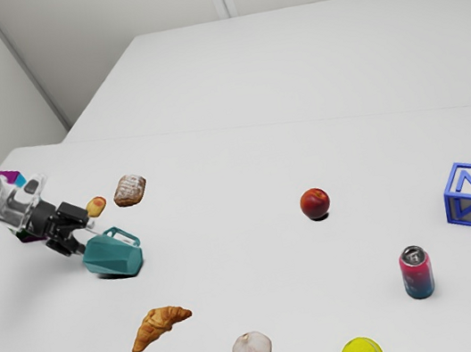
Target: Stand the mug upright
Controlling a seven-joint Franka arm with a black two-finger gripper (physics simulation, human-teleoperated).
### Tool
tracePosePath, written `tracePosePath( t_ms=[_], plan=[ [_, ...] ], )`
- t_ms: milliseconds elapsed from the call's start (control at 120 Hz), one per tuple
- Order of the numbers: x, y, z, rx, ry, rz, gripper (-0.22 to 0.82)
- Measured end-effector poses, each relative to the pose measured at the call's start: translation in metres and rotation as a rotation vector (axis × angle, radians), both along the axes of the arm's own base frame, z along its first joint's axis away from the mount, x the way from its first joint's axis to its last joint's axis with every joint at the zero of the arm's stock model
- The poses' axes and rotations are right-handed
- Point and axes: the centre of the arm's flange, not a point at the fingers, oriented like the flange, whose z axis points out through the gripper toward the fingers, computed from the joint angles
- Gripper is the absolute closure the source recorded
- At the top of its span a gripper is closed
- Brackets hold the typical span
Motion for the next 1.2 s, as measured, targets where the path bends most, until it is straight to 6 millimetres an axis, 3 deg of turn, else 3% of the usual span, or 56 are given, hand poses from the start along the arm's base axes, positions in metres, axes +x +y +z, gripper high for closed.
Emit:
tracePosePath(
  t_ms=[158, 417, 467, 617, 725, 867, 1067, 1200],
  plan=[
    [-0.006, 0.000, -0.001, -0.069, -0.060, -0.014, 0.00],
    [-0.012, -0.018, -0.008, -0.150, -0.122, -0.048, 0.02],
    [-0.011, -0.020, -0.008, -0.158, -0.135, -0.054, 0.09],
    [-0.008, -0.025, -0.006, -0.169, -0.170, -0.073, 0.46],
    [-0.007, -0.028, 0.000, -0.171, -0.193, -0.089, 0.61],
    [-0.007, -0.029, 0.002, -0.176, -0.210, -0.103, 0.71],
    [-0.005, -0.033, 0.003, -0.176, -0.228, -0.123, 0.76],
    [0.003, -0.043, 0.017, -0.172, -0.261, -0.146, 0.77]
  ],
)
